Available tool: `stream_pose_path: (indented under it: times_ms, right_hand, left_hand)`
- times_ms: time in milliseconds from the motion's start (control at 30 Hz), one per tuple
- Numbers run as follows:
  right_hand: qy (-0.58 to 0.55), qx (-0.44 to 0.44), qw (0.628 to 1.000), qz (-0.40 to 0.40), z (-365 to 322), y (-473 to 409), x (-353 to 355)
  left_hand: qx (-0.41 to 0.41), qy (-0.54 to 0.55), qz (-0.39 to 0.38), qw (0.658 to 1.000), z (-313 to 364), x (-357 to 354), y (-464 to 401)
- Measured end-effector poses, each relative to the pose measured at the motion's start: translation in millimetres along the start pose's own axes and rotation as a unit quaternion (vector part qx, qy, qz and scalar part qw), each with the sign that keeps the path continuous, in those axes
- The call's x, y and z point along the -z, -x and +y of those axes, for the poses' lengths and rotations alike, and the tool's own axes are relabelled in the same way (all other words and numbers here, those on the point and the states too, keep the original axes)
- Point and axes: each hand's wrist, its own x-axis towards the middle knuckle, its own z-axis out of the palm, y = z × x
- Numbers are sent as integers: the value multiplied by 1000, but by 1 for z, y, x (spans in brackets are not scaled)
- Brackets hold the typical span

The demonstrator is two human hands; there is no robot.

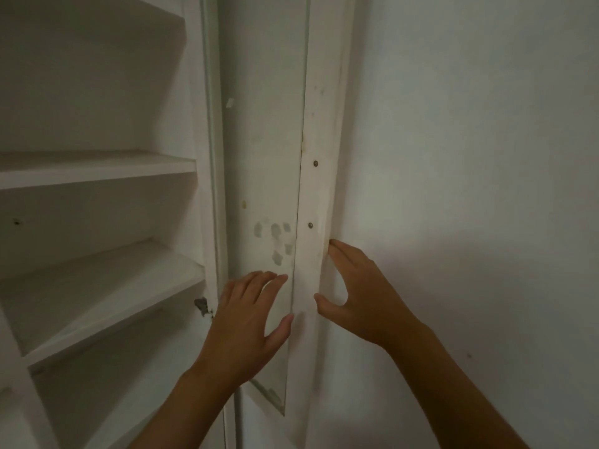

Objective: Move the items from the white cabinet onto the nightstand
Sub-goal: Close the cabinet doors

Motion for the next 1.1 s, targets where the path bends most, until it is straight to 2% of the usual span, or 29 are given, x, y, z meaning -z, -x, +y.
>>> stream_pose_path:
  times_ms: [233, 533, 767, 967, 1100]
  right_hand:
    - [-17, 108, 994, -3, -40, 7, 8]
    - [-77, 212, 974, 0, -66, -15, -10]
    - [-97, 306, 947, -24, -88, -33, -27]
    - [-110, 366, 922, 66, -122, -72, -29]
    - [-79, 409, 904, 95, -152, -103, -42]
  left_hand:
    - [24, 32, 34, 999, 3, 11, 13]
    - [79, -40, 60, 994, -10, 40, 45]
    - [157, -99, 89, 978, -20, 59, 72]
    - [217, -164, 89, 958, -39, 84, 89]
    - [244, -186, 98, 947, -57, 104, 97]
